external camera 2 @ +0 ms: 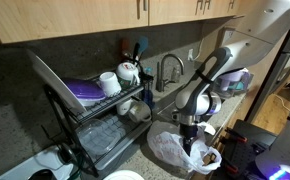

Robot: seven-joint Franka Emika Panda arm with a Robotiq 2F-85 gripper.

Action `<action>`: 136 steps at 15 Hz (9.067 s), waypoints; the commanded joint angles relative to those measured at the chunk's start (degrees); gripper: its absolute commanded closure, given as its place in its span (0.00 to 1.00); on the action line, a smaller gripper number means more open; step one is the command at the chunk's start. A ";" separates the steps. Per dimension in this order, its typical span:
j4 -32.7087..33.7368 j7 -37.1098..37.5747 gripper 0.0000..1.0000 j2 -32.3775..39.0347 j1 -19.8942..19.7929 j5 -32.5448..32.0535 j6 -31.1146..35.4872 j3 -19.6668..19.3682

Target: Take the white object from the white plastic and put it on the black bowl

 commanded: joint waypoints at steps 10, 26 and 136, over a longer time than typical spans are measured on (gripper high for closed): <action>-2.28 10.35 0.11 -0.04 -0.61 -7.28 -2.24 -0.63; -0.61 14.87 0.05 -0.10 -0.59 -7.07 10.92 0.30; 3.13 66.30 1.00 -7.49 3.04 -56.49 14.21 -6.07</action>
